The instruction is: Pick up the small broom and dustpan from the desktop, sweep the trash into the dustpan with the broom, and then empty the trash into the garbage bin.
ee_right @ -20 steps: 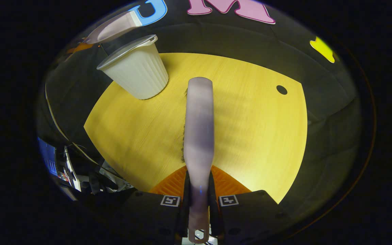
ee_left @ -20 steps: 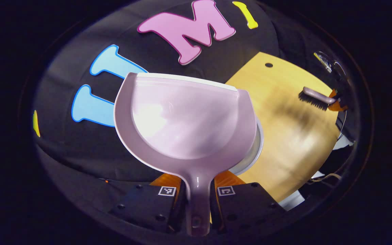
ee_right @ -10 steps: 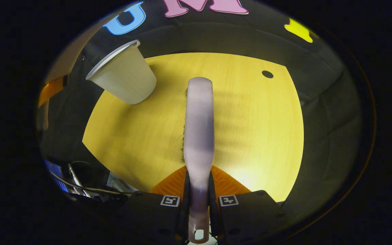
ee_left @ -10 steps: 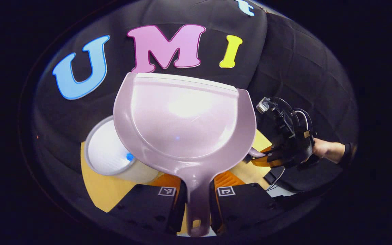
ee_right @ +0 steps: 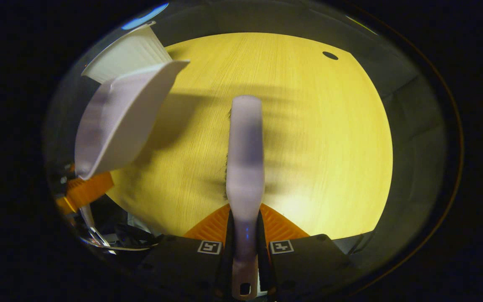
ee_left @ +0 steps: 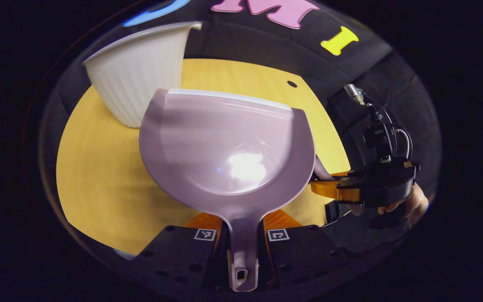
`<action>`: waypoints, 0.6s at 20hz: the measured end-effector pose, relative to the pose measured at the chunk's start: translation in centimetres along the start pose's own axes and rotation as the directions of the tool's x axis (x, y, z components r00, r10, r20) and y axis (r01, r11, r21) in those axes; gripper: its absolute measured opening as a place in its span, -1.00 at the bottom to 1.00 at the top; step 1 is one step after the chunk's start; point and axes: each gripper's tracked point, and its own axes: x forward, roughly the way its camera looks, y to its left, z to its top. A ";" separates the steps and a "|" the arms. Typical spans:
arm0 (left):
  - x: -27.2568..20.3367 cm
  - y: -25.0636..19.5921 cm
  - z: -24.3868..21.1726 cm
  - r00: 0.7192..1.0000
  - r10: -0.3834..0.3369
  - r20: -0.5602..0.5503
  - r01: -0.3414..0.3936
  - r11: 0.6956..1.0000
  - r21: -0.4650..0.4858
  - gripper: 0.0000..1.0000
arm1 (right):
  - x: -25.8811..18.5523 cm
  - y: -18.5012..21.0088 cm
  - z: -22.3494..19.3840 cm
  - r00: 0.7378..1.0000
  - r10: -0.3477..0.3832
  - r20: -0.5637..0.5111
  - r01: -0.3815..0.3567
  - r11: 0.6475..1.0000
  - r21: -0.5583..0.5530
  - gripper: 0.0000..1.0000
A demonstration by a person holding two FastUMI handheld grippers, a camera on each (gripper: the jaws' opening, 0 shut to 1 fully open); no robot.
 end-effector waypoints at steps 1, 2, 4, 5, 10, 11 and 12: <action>0.2 0.2 -0.3 1.000 0.010 -0.002 -0.010 1.000 -0.026 -0.43 | 0.3 -0.2 0.2 1.000 -0.003 -0.005 0.003 1.000 -0.010 -0.45; 0.9 0.7 -0.7 0.999 0.033 -0.014 -0.033 0.999 -0.039 -0.43 | 0.9 0.1 0.8 1.000 -0.008 -0.018 0.007 1.000 -0.020 -0.45; 1.8 1.0 -1.7 0.995 0.084 -0.055 -0.087 0.995 -0.042 -0.43 | 2.6 0.5 1.7 0.998 -0.004 -0.058 0.004 1.000 -0.009 -0.45; 2.3 0.8 -2.1 0.993 0.101 -0.069 -0.104 0.994 -0.044 -0.43 | 3.2 0.4 2.3 0.997 -0.012 -0.074 0.012 1.000 0.003 -0.46; 2.8 -0.5 -3.0 0.984 0.083 -0.156 -0.094 0.993 -0.069 -0.44 | 4.7 0.4 2.5 0.992 -0.066 -0.111 0.067 0.998 0.004 -0.45; 2.8 -1.0 -2.9 0.983 0.072 -0.168 -0.089 0.992 -0.092 -0.43 | 4.8 0.4 2.2 0.990 -0.074 -0.122 0.076 0.997 0.015 -0.45; 2.7 -1.5 -2.7 0.984 0.060 -0.166 -0.078 0.991 -0.110 -0.43 | 4.9 0.4 1.6 0.988 -0.083 -0.131 0.086 0.996 0.021 -0.45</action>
